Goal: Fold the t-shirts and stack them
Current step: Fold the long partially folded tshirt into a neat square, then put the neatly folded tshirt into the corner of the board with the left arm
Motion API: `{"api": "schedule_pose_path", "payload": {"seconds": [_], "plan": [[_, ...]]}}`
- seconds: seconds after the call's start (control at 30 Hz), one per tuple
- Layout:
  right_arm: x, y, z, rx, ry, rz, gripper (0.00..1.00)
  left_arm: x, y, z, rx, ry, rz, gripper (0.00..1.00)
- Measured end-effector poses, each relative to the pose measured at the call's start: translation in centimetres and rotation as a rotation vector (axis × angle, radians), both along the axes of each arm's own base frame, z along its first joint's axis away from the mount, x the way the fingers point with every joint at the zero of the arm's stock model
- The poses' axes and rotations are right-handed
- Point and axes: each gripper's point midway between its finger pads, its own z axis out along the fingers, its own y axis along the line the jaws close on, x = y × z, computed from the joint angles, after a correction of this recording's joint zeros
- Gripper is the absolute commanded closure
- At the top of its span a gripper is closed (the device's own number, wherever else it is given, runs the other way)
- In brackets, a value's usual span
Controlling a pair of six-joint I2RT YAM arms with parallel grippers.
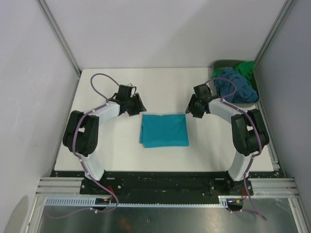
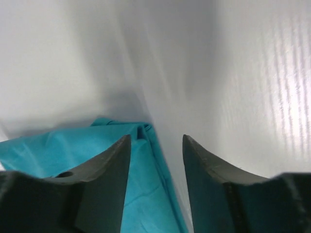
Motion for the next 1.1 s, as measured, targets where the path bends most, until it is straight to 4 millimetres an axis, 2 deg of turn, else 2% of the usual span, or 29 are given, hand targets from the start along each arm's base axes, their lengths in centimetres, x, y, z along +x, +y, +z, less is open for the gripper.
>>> {"api": "schedule_pose_path", "payload": {"seconds": [0.1,0.2,0.27,0.4,0.5,0.57,0.63,0.7,0.8,0.93,1.1], "plan": [[0.6,-0.6,0.2,-0.015,0.005,0.005,0.47,0.9,0.5,0.5,-0.007,-0.016,-0.014,0.37],[1.5,-0.4,2.2,-0.018,-0.036,0.018,0.53,1.0,0.6,2.0,-0.027,-0.049,-0.023,0.44],[1.4,-0.1,3.5,-0.024,-0.061,0.030,0.56,0.3,0.5,3.2,-0.047,-0.071,-0.030,0.52],[-0.8,1.9,5.8,-0.034,-0.083,0.088,0.65,-4.0,-0.1,4.5,-0.079,-0.085,-0.062,0.70],[-3.5,4.3,6.5,-0.016,-0.090,0.159,0.68,-7.8,-2.1,4.1,-0.101,-0.056,-0.131,0.77],[-5.8,5.6,6.1,0.006,-0.070,0.200,0.70,-9.9,-3.6,3.4,-0.110,-0.027,-0.181,0.78],[-8.2,6.0,4.9,0.024,-0.031,0.225,0.71,-11.6,-4.9,2.8,-0.119,0.005,-0.218,0.80],[-10.3,5.7,3.0,0.028,0.022,0.229,0.72,-13.1,-6.1,2.4,-0.137,0.035,-0.255,0.80],[-12.7,4.7,0.3,0.022,0.096,0.217,0.73,-14.4,-7.8,2.6,-0.177,0.060,-0.289,0.81],[-14.9,3.8,-1.5,0.024,0.148,0.205,0.74,-15.1,-9.4,2.3,-0.211,0.076,-0.317,0.81],[-15.4,3.6,-2.0,0.043,0.144,0.195,0.74,-15.7,-10.1,0.6,-0.213,0.120,-0.318,0.81]]}}
